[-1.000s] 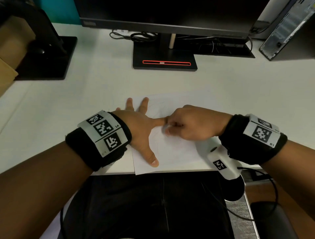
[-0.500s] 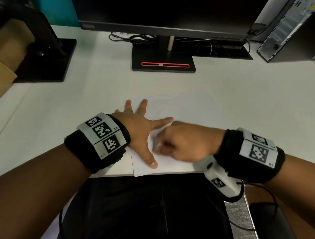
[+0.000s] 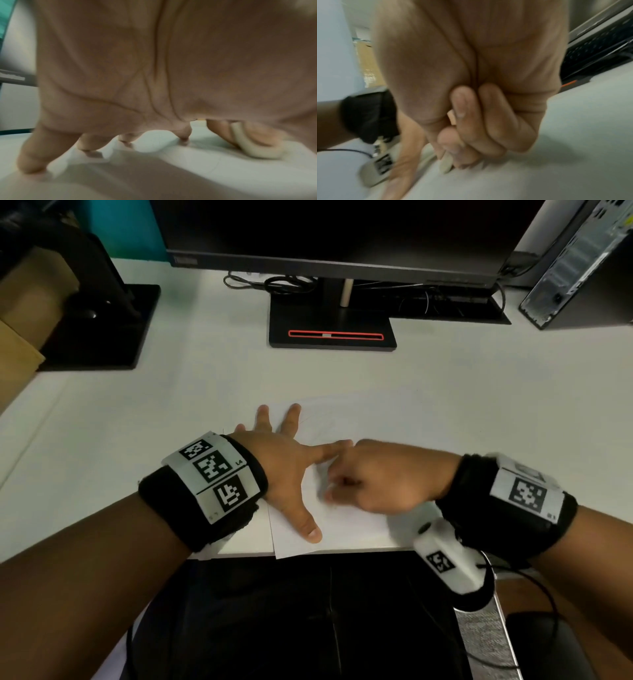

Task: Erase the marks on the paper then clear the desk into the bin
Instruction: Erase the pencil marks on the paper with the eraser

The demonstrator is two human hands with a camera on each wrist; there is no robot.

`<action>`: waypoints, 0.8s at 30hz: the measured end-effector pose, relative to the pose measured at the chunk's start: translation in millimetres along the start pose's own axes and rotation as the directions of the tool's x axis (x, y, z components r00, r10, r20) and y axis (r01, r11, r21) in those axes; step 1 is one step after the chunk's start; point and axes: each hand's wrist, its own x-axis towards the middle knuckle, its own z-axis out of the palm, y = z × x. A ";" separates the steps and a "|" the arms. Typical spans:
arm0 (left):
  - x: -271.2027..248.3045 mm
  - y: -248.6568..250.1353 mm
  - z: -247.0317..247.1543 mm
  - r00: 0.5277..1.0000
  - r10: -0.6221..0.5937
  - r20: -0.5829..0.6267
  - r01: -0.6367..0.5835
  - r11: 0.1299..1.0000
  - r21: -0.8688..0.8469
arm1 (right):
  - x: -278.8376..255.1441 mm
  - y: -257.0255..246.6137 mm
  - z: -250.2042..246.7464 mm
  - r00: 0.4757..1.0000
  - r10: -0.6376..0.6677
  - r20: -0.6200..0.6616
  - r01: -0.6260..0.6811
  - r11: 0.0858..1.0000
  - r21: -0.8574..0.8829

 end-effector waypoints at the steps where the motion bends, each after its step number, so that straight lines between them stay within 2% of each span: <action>1: 0.2 -0.5 0.1 1.000 -0.004 -0.001 0.004 1.000 -0.003 | 0.5 6.9 -5.0 0.999 0.027 -0.036 -0.027 1.000 -0.005; 4: 0.9 -0.6 -0.4 1.000 -0.008 -0.002 0.008 1.000 0.001 | 2.5 18.2 -3.5 0.989 0.072 -0.130 -0.073 0.997 -0.004; 8: -2.2 -3.2 1.4 0.999 0.017 -0.039 -0.017 1.000 0.001 | -4.2 17.7 2.3 0.992 0.080 -0.101 -0.074 0.995 0.062; 11: -5.2 -6.1 4.1 0.995 0.031 -0.097 -0.031 1.000 -0.001 | -7.1 33.5 -6.9 0.979 0.155 -0.130 -0.150 0.988 0.044; 14: -5.4 -8.1 5.7 0.995 0.011 -0.097 -0.012 1.000 -0.014 | -7.5 42.3 -12.0 0.966 0.217 -0.142 -0.215 0.976 0.027; 17: -3.3 -8.2 5.3 0.997 -0.003 -0.072 0.002 1.000 -0.017 | -5.7 27.9 -4.7 0.975 0.131 -0.182 -0.141 0.989 -0.044; 20: -2.8 -7.7 5.1 0.998 -0.013 -0.064 0.013 1.000 -0.004 | -4.3 9.4 6.1 0.995 0.028 -0.099 -0.033 0.998 -0.051; 22: -3.4 -8.2 5.6 0.998 -0.017 -0.057 0.017 1.000 -0.001 | -1.1 16.5 0.8 0.995 0.045 -0.089 -0.049 0.998 -0.045; 24: -3.9 -7.7 5.6 0.999 -0.018 -0.050 0.018 1.000 -0.010 | 1.9 31.5 -11.5 0.982 0.128 -0.141 -0.133 0.991 -0.032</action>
